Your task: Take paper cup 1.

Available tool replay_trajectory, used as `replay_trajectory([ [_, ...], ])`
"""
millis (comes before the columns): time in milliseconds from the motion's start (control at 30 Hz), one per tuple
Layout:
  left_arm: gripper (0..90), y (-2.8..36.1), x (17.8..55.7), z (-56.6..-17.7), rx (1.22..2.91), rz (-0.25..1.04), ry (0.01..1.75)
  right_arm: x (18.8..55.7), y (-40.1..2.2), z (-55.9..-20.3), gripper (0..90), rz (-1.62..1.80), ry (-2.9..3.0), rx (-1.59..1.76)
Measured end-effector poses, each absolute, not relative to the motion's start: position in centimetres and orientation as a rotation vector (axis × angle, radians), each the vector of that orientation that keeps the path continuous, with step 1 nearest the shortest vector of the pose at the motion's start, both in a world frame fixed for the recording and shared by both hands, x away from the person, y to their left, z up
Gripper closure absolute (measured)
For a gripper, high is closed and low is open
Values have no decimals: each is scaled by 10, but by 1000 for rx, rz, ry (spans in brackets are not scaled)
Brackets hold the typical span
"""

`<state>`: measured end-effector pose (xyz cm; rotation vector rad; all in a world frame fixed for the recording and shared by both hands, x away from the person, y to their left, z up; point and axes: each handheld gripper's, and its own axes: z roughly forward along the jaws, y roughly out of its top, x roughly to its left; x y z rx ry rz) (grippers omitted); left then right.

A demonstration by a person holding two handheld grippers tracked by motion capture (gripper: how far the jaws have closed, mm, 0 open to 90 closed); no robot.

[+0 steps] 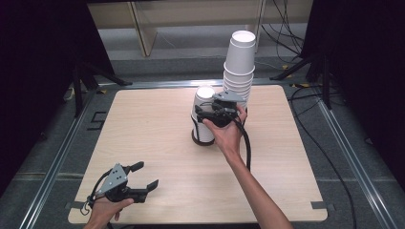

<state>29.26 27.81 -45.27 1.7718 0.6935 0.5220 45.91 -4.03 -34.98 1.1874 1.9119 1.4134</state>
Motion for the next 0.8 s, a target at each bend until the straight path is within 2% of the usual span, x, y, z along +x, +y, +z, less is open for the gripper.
replay_trajectory([
  [800, 149, 277, 291, -452, 1781, 528, 687, 482, -15, -360, 158, 1331, 1792, 1363],
])
